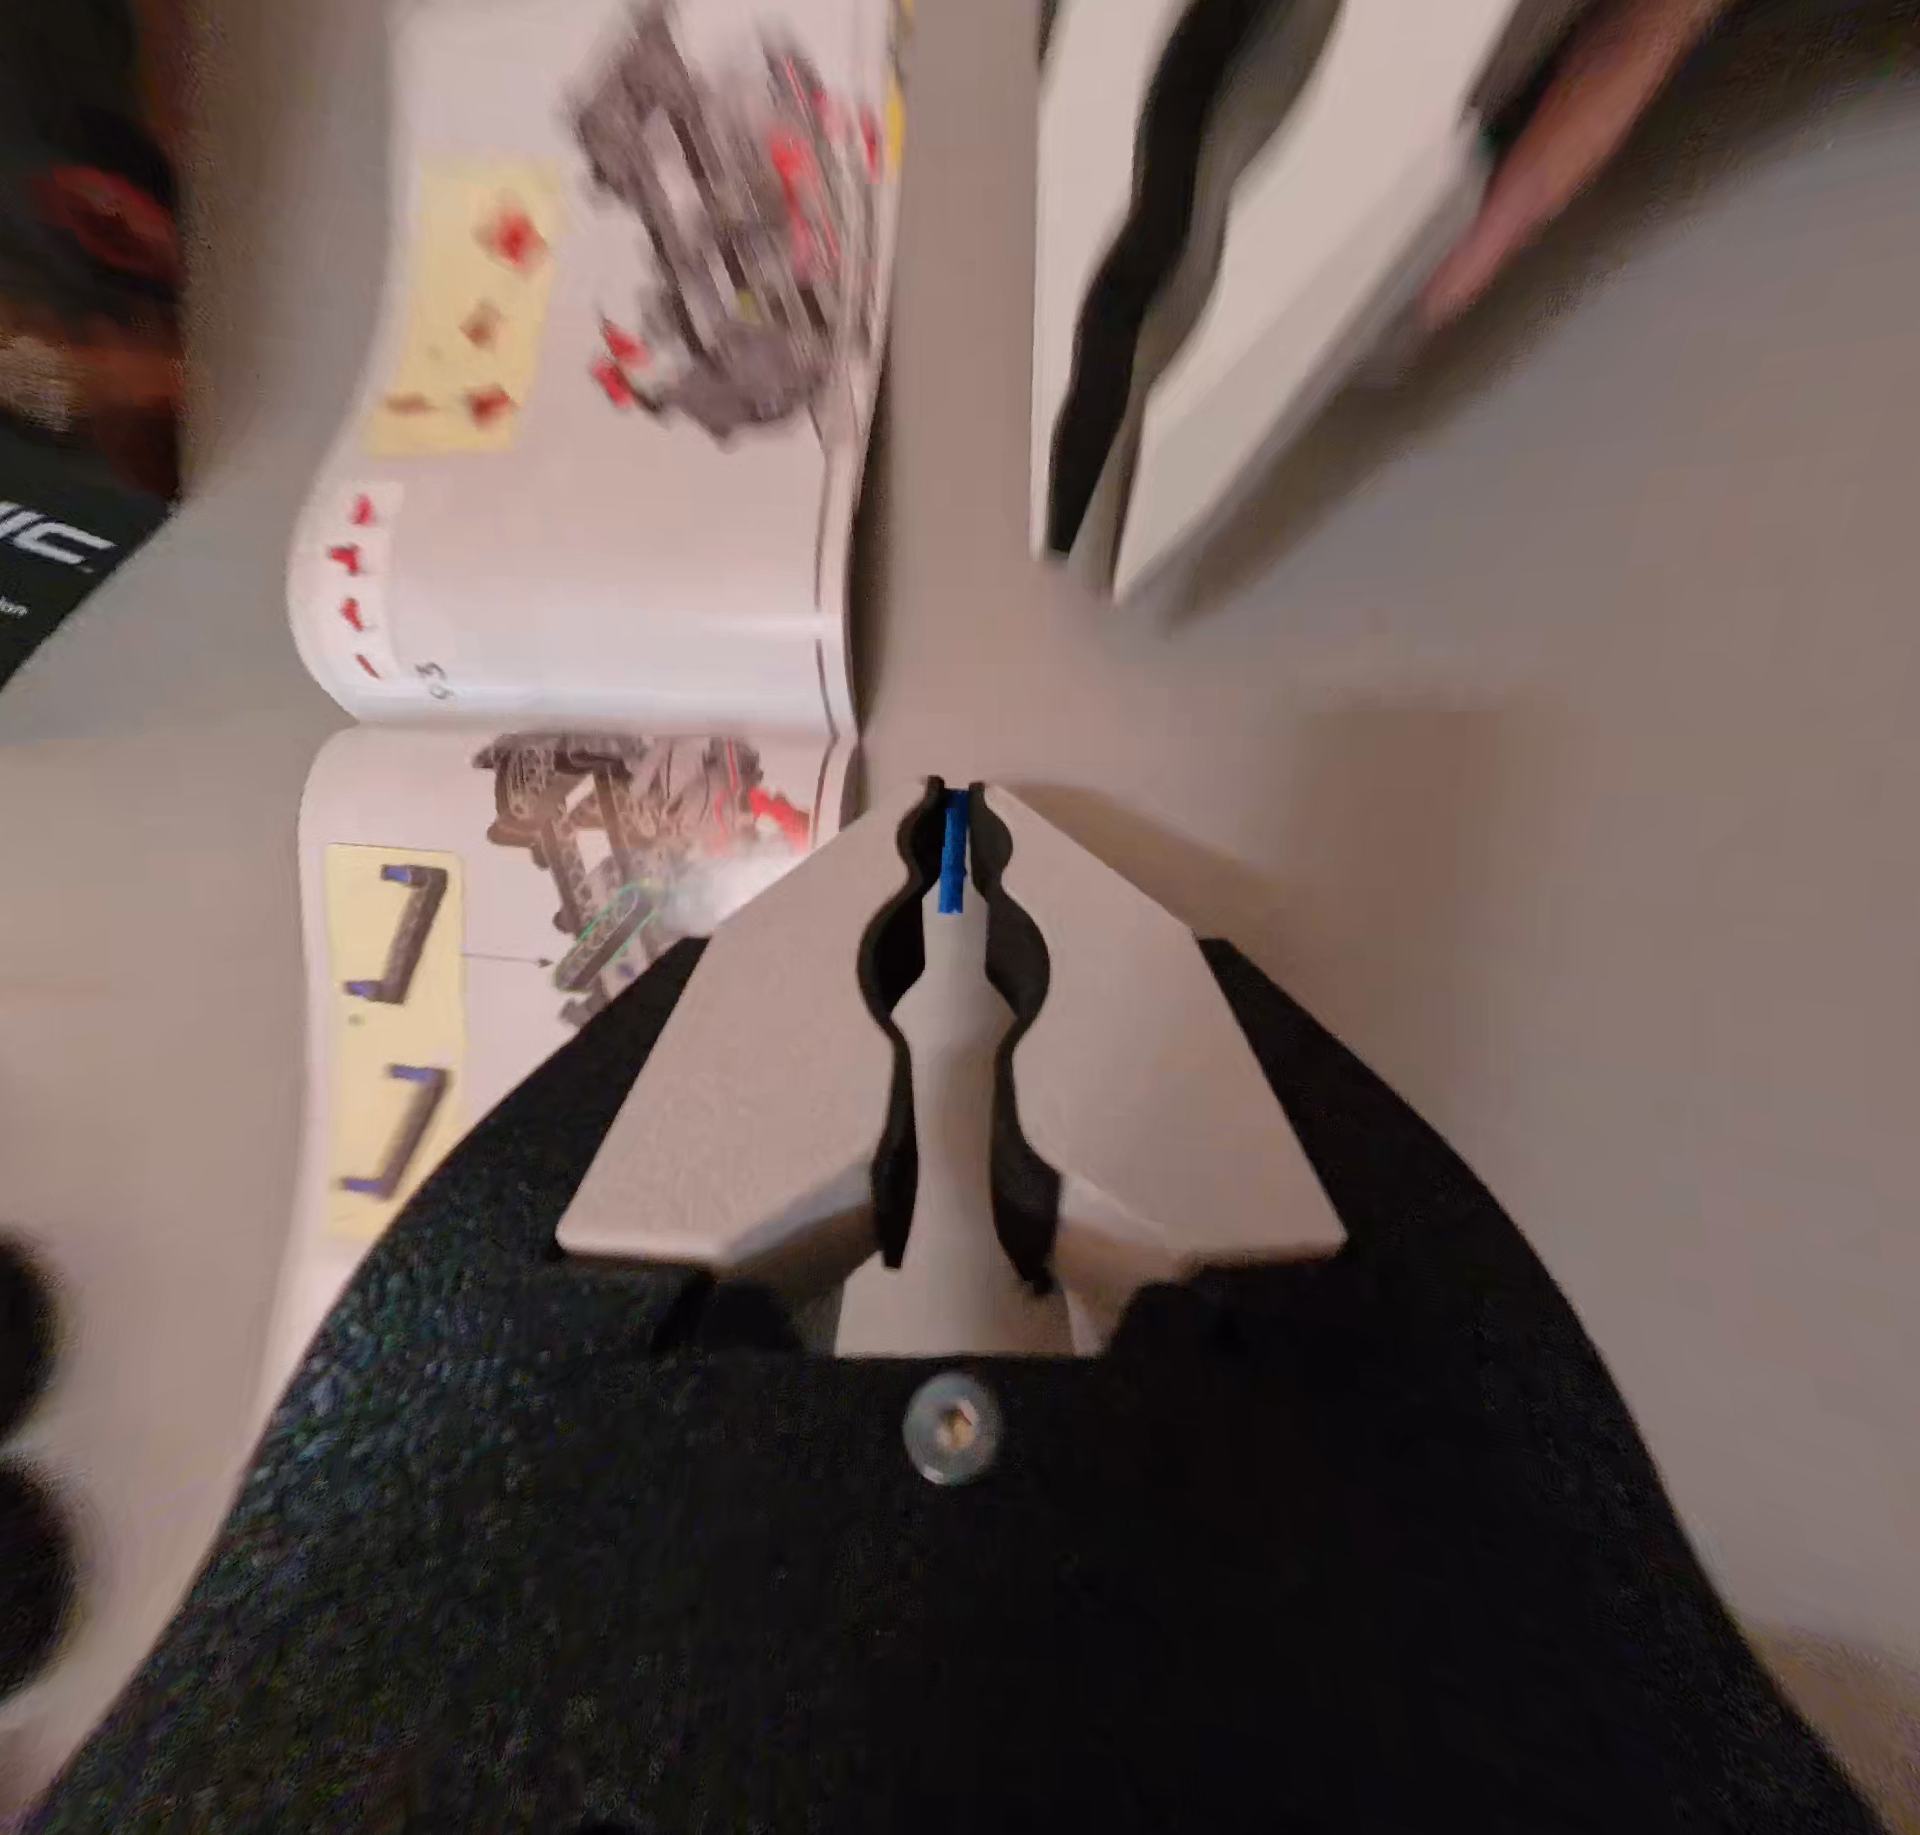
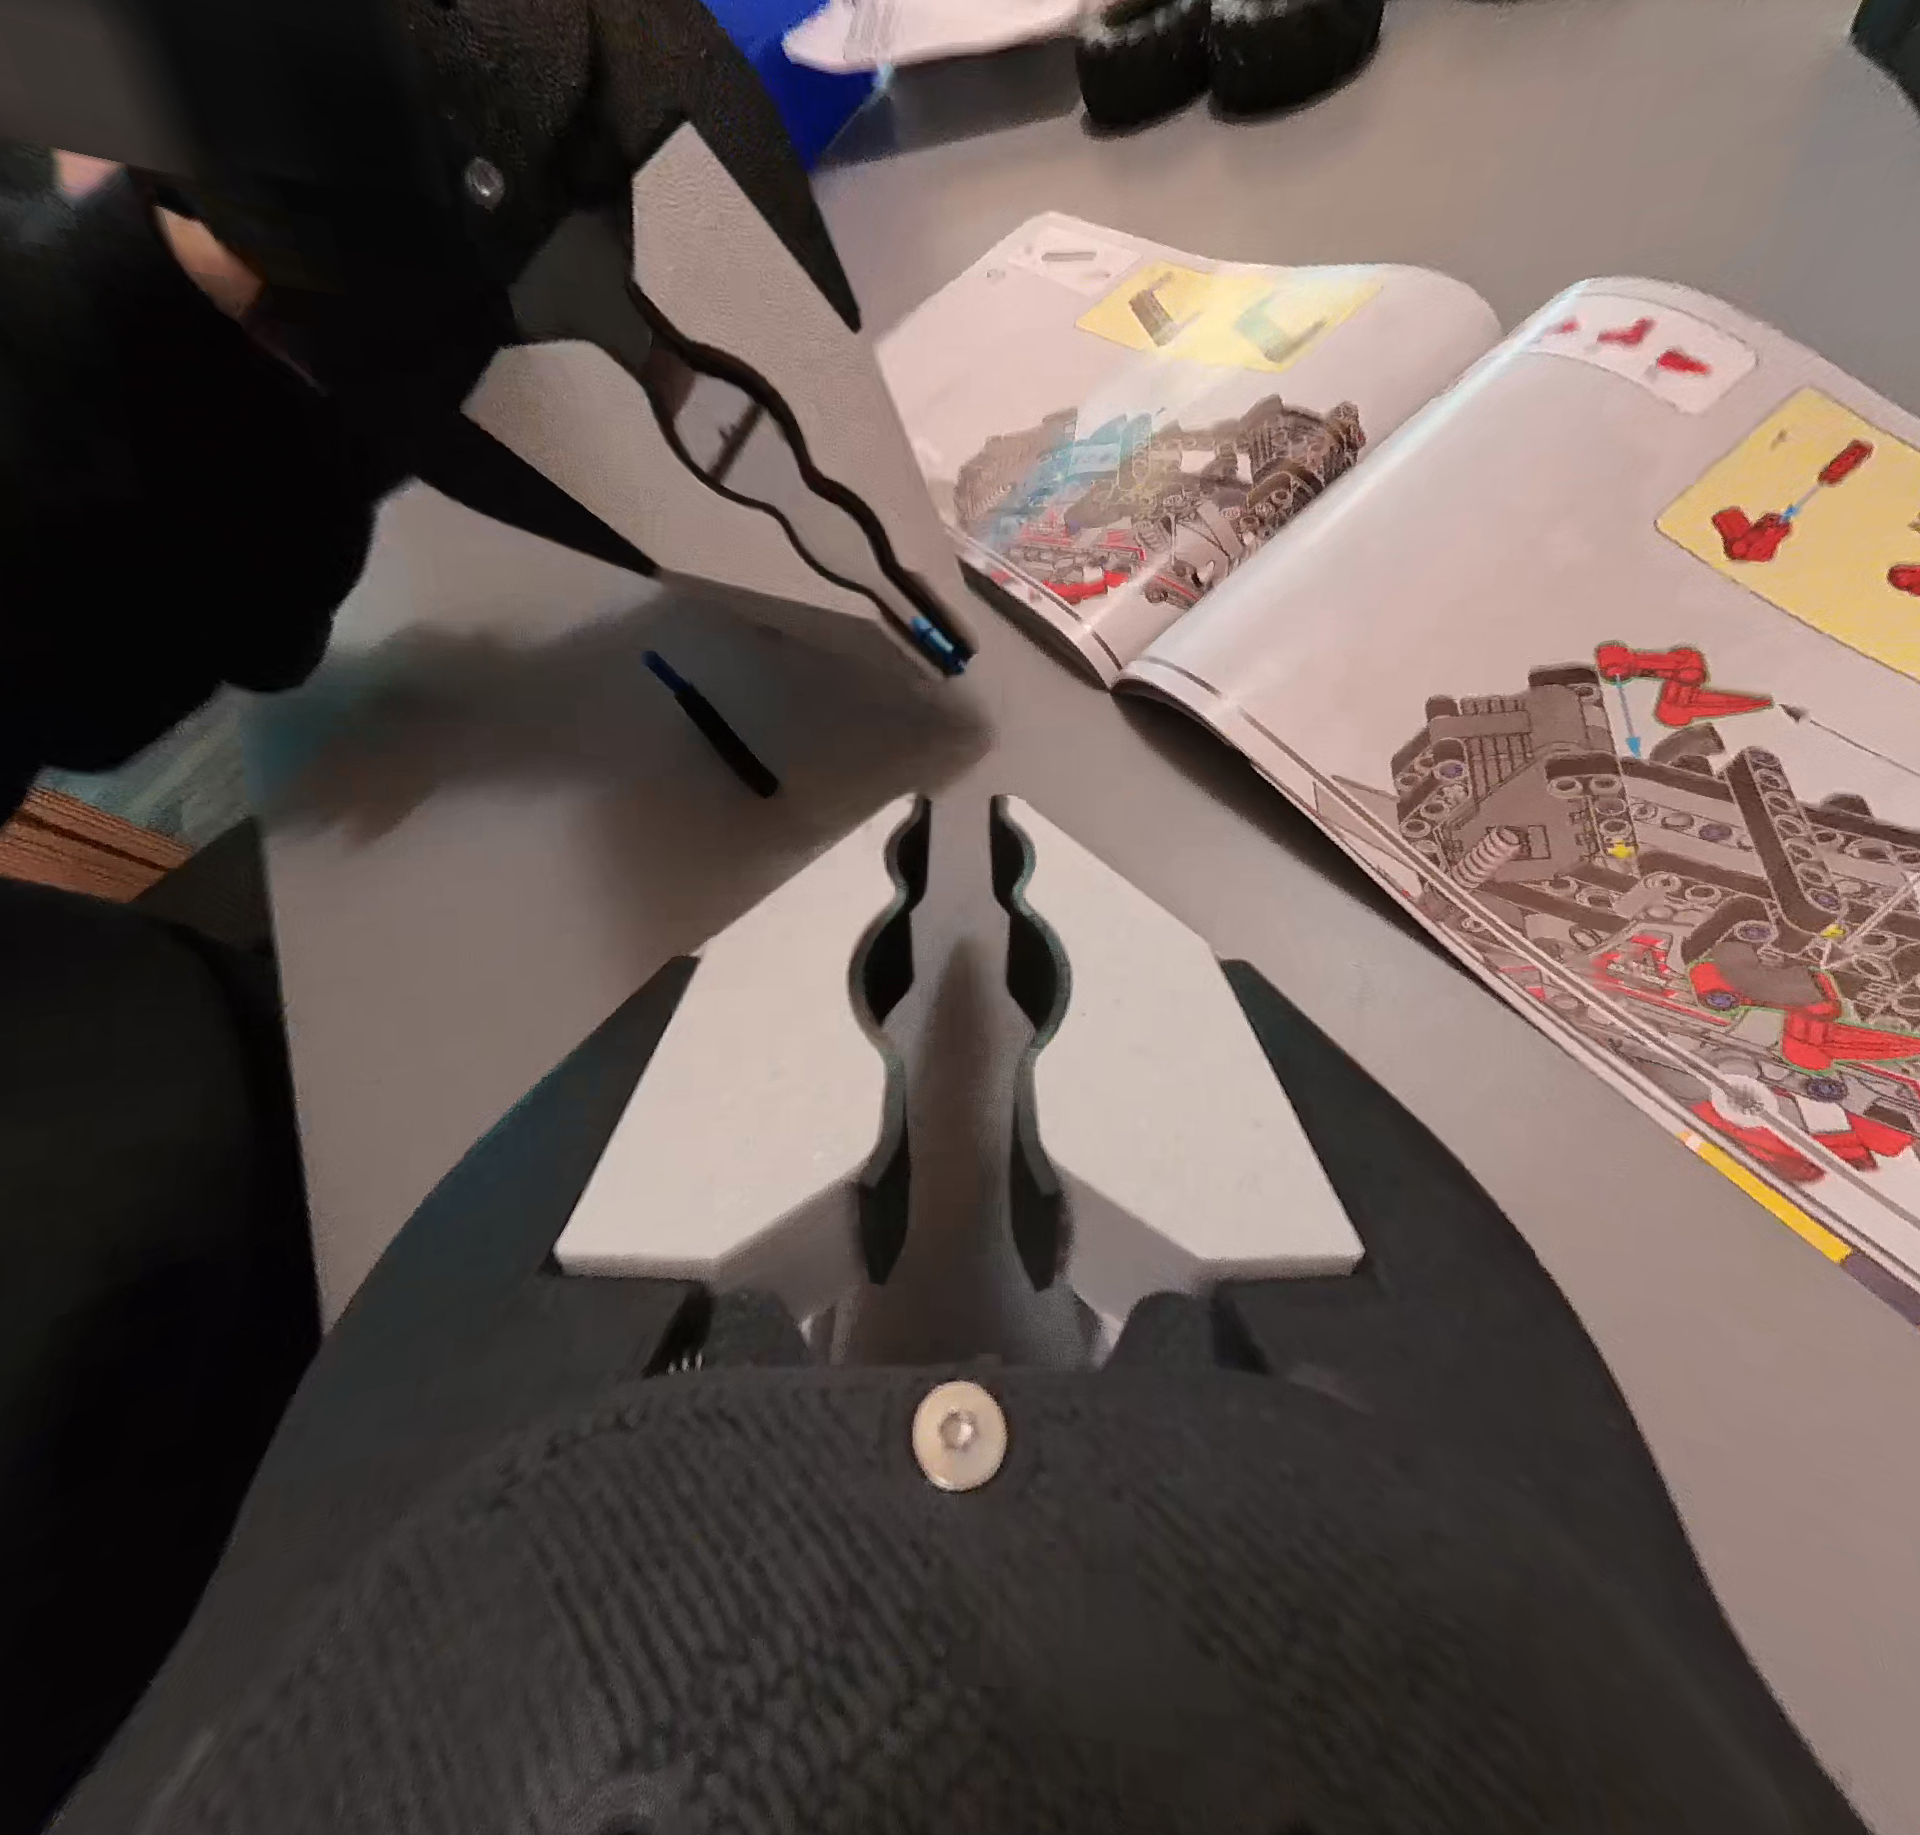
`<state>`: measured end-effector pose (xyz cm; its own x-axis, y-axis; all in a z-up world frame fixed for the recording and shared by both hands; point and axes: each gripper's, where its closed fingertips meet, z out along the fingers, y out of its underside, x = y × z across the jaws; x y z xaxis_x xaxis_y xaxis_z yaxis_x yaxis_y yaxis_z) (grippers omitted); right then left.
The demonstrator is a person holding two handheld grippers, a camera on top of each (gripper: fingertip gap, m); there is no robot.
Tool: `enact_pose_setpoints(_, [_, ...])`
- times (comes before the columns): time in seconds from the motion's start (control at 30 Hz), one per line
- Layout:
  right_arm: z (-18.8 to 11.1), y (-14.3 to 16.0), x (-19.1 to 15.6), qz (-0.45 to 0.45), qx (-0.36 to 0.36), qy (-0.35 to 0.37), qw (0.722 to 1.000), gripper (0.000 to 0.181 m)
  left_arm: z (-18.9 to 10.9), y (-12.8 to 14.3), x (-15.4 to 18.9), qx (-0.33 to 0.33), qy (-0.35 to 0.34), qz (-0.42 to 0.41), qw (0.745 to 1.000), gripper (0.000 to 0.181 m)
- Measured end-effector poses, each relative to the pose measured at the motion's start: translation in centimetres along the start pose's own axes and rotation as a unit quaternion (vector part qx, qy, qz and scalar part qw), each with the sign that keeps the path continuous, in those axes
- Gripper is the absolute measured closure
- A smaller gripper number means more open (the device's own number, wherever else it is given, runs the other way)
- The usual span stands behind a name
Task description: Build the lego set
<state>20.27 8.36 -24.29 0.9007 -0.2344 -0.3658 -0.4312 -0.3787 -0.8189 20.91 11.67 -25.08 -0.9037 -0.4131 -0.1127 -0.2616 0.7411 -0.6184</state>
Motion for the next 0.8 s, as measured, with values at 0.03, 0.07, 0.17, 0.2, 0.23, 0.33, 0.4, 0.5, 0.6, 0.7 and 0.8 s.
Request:
enact_pose_setpoints(0.03, [-0.1, -0.7, -0.5, -0.003, 0.021, -0.015, 1.000, 0.164, -1.3, -1.9, 0.1, 0.084, 0.007, -0.062, 0.994, 0.180])
enact_pose_setpoints(0.07, [-0.2, -1.7, -1.0, -0.013, 0.053, -0.028, 0.998, 0.157, -3.0, -3.8, 0.0, 0.170, 0.021, -0.124, 0.977, 0.180])
enact_pose_setpoints(0.17, [-1.0, -5.5, -3.5, -0.057, 0.174, -0.052, 0.982, 0.156, -7.3, -6.0, -0.6, 0.334, 0.042, -0.249, 0.908, 0.180])
enact_pose_setpoints(0.2, [-1.2, -6.3, -4.4, -0.064, 0.199, -0.062, 0.976, 0.160, -8.3, -6.3, -0.4, 0.370, 0.046, -0.261, 0.890, 0.179])
enact_pose_setpoints(0.23, [-1.1, -6.9, -5.0, -0.064, 0.210, -0.066, 0.973, 0.161, -9.1, -6.6, -0.3, 0.405, 0.051, -0.275, 0.870, 0.179])
enact_pose_setpoints(0.33, [-0.6, -8.0, -6.6, -0.064, 0.222, -0.090, 0.969, 0.157, -10.2, -7.1, 0.7, 0.457, 0.082, -0.301, 0.833, 0.180])
enact_pose_setpoints(0.4, [-0.5, -8.5, -7.3, -0.064, 0.235, -0.098, 0.965, 0.162, -10.1, -7.1, 1.3, 0.467, 0.081, -0.286, 0.833, 0.180])
enact_pose_setpoints(0.5, [-0.2, -8.3, -7.6, -0.074, 0.229, -0.096, 0.966, 0.177, -9.7, -6.9, 1.7, 0.461, 0.083, -0.278, 0.839, 0.180])
enact_pose_setpoints(0.6, [0.1, -7.5, -7.3, -0.099, 0.208, -0.073, 0.970, 0.177, -9.2, -6.3, 2.1, 0.434, 0.070, -0.242, 0.865, 0.179])
enact_pose_setpoints(0.7, [0.7, -6.3, -6.9, -0.150, 0.158, -0.035, 0.975, 0.177, -8.5, -5.3, 2.5, 0.380, 0.044, -0.189, 0.904, 0.179])
enact_pose_setpoints(0.8, [1.3, -5.6, -6.9, -0.212, 0.121, -0.003, 0.970, 0.177, -8.2, -4.5, 2.9, 0.334, 0.024, -0.147, 0.931, 0.179])
